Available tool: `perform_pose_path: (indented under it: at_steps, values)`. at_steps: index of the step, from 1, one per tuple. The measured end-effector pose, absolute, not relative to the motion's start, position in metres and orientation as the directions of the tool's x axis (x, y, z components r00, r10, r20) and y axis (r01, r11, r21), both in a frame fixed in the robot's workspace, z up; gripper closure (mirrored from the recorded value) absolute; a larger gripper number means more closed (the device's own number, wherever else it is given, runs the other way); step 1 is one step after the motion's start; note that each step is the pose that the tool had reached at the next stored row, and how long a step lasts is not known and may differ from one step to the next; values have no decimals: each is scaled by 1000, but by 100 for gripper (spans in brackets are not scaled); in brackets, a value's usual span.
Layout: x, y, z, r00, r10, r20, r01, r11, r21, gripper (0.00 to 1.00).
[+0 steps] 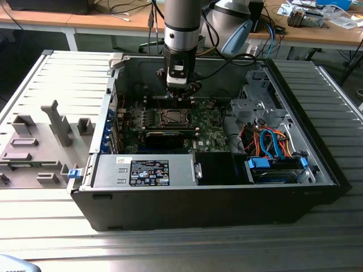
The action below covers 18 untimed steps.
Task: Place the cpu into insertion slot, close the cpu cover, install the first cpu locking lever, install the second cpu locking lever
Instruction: 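Install the first cpu locking lever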
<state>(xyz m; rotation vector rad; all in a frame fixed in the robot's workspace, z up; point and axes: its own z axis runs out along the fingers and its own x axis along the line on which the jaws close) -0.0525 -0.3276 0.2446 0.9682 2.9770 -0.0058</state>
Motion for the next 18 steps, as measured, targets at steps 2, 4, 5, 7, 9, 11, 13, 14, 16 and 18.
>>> perform_pose_path:
  at_steps: [2, 4, 5, 7, 9, 11, 13, 14, 16, 18]
  values:
    - [-53, -328, 245, -809, 587, -12, 587, 809, 0, 89]
    - [-53, -328, 245, -810, 586, -12, 586, 810, 0, 89]
    - [-53, -328, 245, -811, 586, -12, 586, 811, 0, 89]
    - [-53, -328, 245, -811, 585, -12, 585, 811, 0, 89]
    - [-53, -328, 245, -812, 584, -12, 584, 812, 0, 89]
    - [-53, -328, 245, -812, 583, -12, 583, 813, 0, 89]
    - [-53, -328, 245, -813, 582, -12, 582, 813, 0, 89]
    - [-53, -328, 245, -813, 582, -12, 582, 813, 0, 89]
    - [-53, -328, 245, -814, 580, -12, 580, 814, 0, 89]
    - [-53, -328, 245, -815, 580, -12, 580, 815, 0, 89]
